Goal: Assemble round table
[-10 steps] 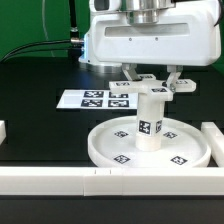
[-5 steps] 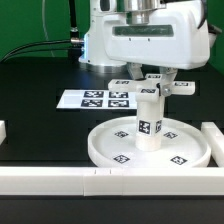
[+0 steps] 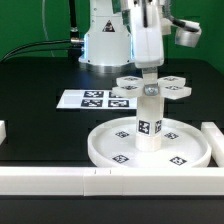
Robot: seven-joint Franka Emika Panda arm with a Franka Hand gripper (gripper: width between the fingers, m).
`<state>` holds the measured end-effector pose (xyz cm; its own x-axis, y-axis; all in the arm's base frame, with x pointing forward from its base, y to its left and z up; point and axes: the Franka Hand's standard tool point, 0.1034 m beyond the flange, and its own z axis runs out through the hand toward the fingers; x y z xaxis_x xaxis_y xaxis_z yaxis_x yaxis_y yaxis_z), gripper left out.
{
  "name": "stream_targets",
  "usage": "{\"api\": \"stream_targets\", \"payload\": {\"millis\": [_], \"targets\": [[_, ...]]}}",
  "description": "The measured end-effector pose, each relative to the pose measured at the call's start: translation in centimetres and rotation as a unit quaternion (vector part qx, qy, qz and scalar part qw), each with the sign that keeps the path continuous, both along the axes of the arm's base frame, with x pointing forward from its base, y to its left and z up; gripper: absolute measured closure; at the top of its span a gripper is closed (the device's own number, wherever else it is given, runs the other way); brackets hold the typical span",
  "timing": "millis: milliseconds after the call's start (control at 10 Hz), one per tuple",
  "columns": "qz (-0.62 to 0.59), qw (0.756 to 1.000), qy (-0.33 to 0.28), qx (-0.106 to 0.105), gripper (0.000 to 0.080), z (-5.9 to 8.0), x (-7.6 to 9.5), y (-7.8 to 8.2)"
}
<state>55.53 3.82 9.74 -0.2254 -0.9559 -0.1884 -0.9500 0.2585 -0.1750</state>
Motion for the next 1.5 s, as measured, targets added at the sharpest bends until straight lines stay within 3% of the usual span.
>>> {"api": "stream_targets", "payload": {"millis": [200,500,600,700,900,1100,1400,1500], "targets": [[-0.117,0.993,0.003,0.034,0.0347,0.1,0.2,-0.4],[-0.152,0.987,0.008,0.05,0.0334,0.3,0.2,-0.3],[-0.138,0.989,0.006,0.047,0.0334,0.4,0.2,-0.3],[-0.111,0.993,0.001,0.046,0.0198,1.0,0.4,-0.4],[-0.087,0.995,-0.012,0.047,0.0158,2.6,0.8,-0.3],[-0.082,0.995,-0.02,0.051,0.0152,3.5,1.1,0.0],[-0.058,0.997,-0.02,0.044,0.0151,3.2,0.9,0.1],[0.032,0.999,-0.008,0.03,0.0151,3.4,0.9,0.8]]}}
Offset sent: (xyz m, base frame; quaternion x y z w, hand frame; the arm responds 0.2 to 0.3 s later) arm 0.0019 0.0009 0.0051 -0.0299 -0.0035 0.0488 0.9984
